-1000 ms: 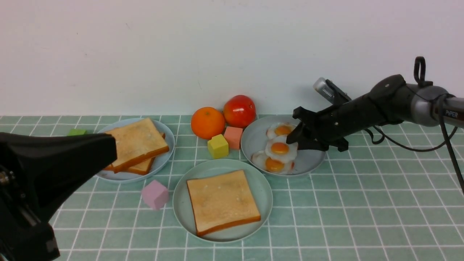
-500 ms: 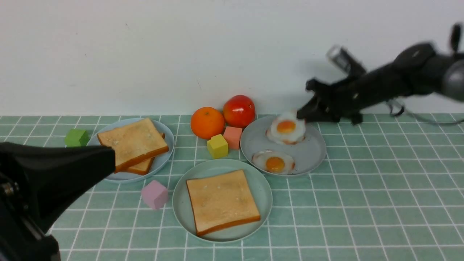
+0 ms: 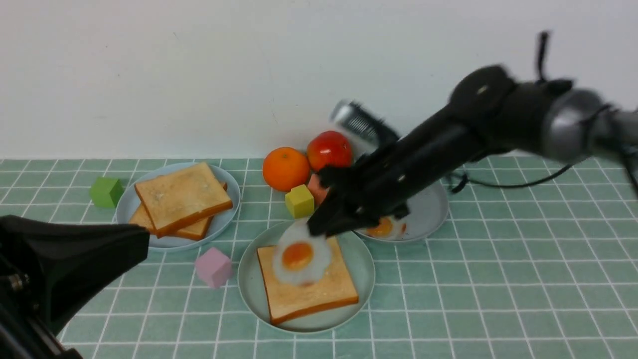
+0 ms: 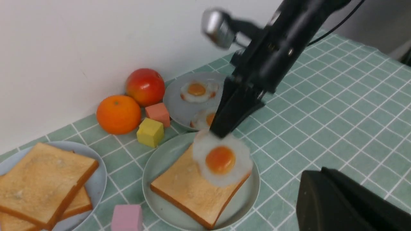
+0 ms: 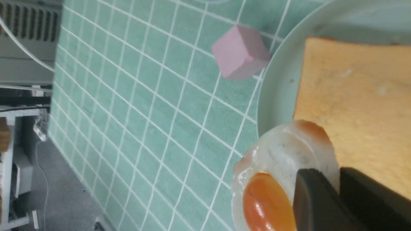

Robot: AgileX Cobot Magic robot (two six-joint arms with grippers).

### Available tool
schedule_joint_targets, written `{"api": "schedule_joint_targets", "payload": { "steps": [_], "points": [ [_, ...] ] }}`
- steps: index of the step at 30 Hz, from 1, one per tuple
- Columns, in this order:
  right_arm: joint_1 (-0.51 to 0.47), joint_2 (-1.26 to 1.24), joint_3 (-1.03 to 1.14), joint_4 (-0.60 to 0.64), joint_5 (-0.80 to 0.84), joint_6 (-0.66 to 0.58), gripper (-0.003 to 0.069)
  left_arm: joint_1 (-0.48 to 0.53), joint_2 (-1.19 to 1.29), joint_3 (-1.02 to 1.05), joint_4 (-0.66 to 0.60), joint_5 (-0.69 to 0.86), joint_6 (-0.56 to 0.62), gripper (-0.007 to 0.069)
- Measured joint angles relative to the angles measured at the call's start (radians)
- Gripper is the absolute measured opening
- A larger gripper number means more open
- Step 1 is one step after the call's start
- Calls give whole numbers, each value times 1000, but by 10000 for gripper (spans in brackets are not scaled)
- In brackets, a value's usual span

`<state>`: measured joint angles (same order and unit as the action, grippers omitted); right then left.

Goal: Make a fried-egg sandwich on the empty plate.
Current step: Use the right arm to place the fried egg on the slice of bread in the middle, then use the left arm to grab a slice of bread

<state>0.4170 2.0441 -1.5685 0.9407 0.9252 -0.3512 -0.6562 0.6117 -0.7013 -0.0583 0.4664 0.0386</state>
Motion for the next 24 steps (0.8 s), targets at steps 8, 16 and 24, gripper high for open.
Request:
{"api": "schedule_joint_targets", "payload": {
  "steps": [8,16,24],
  "points": [
    [3,83,0,8,-69,13,95,0,0,0,10,24,0,-6],
    [3,120,0,-16,-113,16,267,0,0,0,16,29,0,-3],
    [-47,92,-60,-187,-84,79,522,0,0,1,19,61,0,5]
  ]
}}
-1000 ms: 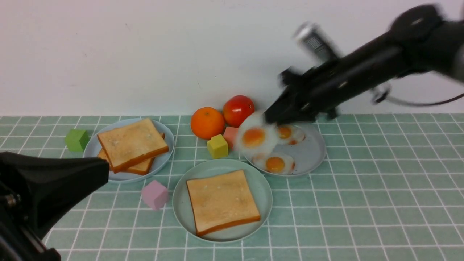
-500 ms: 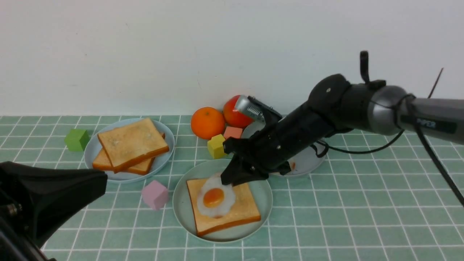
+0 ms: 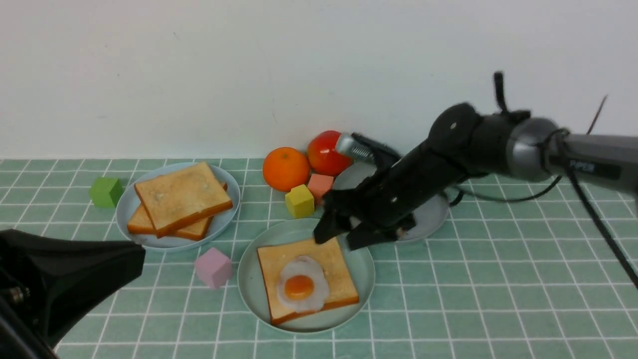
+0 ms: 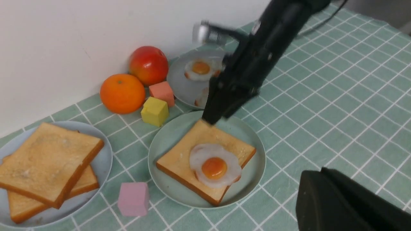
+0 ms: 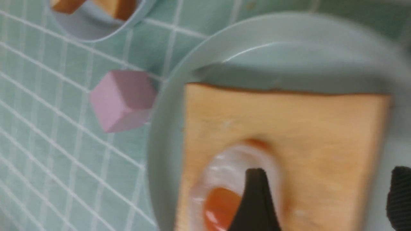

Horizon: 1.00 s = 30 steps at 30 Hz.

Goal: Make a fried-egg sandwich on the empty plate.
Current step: Use the left arm to grab a slice of bread

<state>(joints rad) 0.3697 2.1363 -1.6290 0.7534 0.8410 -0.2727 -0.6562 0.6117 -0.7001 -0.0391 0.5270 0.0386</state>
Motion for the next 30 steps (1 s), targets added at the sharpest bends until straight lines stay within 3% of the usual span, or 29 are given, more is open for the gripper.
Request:
{"api": "schedule_joint_targets", "payload": {
  "steps": [4,9,10,12,14,17,20,21,22,26,30],
  "points": [
    [-23,-133,-39,-241,129,95,443,0,32,4,3,34,-39,7],
    [-7,-389,-40,-544,285,204,189,0,232,-47,85,88,-205,-3],
    [-5,-400,-37,-553,294,212,178,0,256,-58,91,93,-217,-6],
    [22,-536,2,-639,316,253,54,0,407,-132,157,147,-249,-13],
    [48,-628,49,-657,319,265,-1,2,529,-200,189,182,-233,-13],
    [87,-732,124,-661,317,273,-12,30,647,-284,177,195,-178,-13],
    [161,-884,256,-660,283,273,-8,164,796,-423,72,220,-39,-13],
    [164,-892,270,-661,278,273,-8,164,804,-430,66,222,-39,-13],
    [183,-943,319,-663,264,273,-6,239,861,-480,17,231,55,-13],
    [198,-1062,411,-675,251,273,-1,377,985,-555,-20,219,240,-13],
    [199,-1129,458,-712,235,273,1,443,1106,-602,-22,176,325,1]
  ]
}}
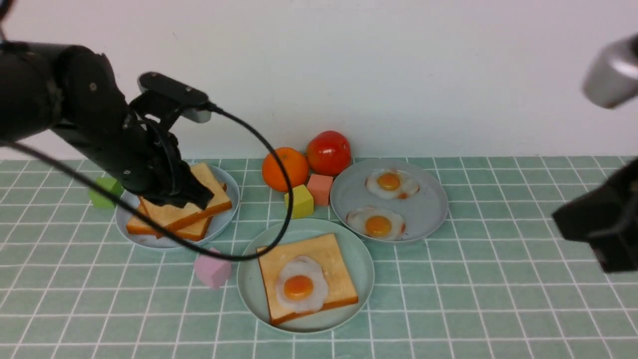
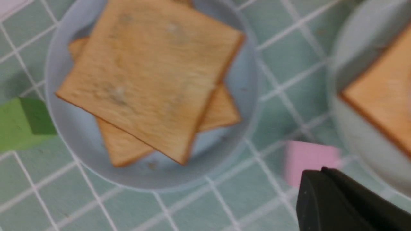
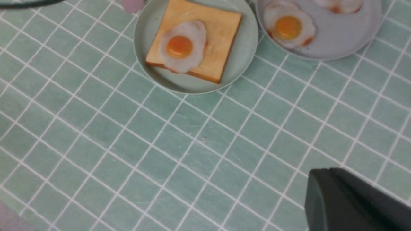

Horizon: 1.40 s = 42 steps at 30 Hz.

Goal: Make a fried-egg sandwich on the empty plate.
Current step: Use the left arm to grab a slice of bread, then use the left arm to place a slice of bread on the fried egg in the middle

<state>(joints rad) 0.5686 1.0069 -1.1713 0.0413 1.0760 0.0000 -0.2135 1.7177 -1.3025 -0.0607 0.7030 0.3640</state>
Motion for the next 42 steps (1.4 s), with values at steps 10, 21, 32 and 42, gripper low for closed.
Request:
{"api": "schedule_joint_targets", "payload": {
  "steps": [10,21,32,42],
  "points": [
    [0,-19,10,1,-7,14,6,24,216,-44,134,-140,78,343],
    [0,-19,10,65,15,26,15,24,292,-53,228,-225,80,269],
    [0,-19,10,87,19,26,15,16,236,-53,263,-180,71,21],
    [0,-90,10,49,19,26,20,-306,-77,142,227,-128,3,21]
  ]
}}
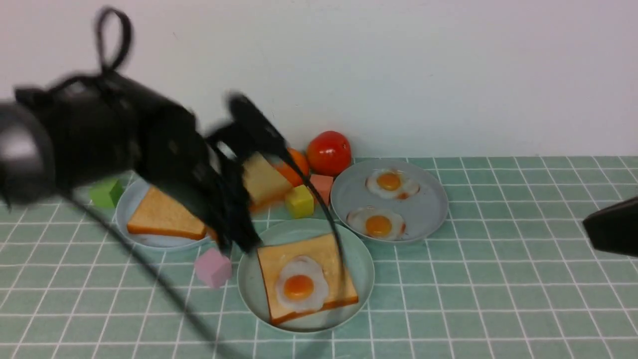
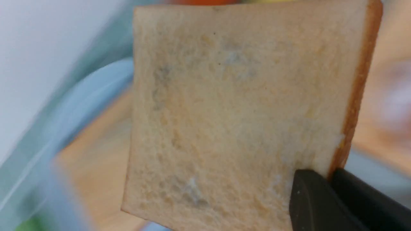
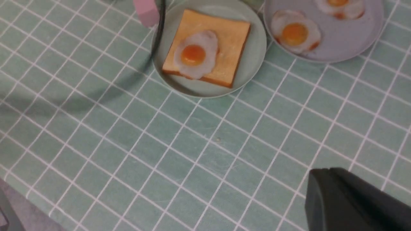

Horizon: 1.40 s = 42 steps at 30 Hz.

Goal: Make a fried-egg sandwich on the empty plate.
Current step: Use the left arm to place a slice of bread on the fried egg in the middle

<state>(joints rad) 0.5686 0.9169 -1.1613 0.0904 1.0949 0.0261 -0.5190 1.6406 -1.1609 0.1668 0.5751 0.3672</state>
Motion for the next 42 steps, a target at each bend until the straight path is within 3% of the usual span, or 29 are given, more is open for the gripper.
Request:
{"api": "schedule_joint_targets", "payload": {
  "steps": [1,5,12,26,34,36,42],
  "points": [
    [0,-15,0,0,0,0,22,-76,-14,58,2,-13,2,21],
    [0,-47,0,-4,-1,0,22,-169,-3,139,13,-50,-3,21],
    [0,-50,0,7,0,0,23,-187,37,146,35,-151,10,21],
    [0,-50,0,47,0,0,32,-188,134,146,49,-192,23,28],
    [0,-50,0,52,15,0,32,-189,134,146,50,-195,-85,192],
    [0,-50,0,57,20,0,32,-190,133,146,50,-195,-101,287],
    [0,-50,0,82,22,0,32,-190,87,146,54,-195,-108,437]
  ]
}}
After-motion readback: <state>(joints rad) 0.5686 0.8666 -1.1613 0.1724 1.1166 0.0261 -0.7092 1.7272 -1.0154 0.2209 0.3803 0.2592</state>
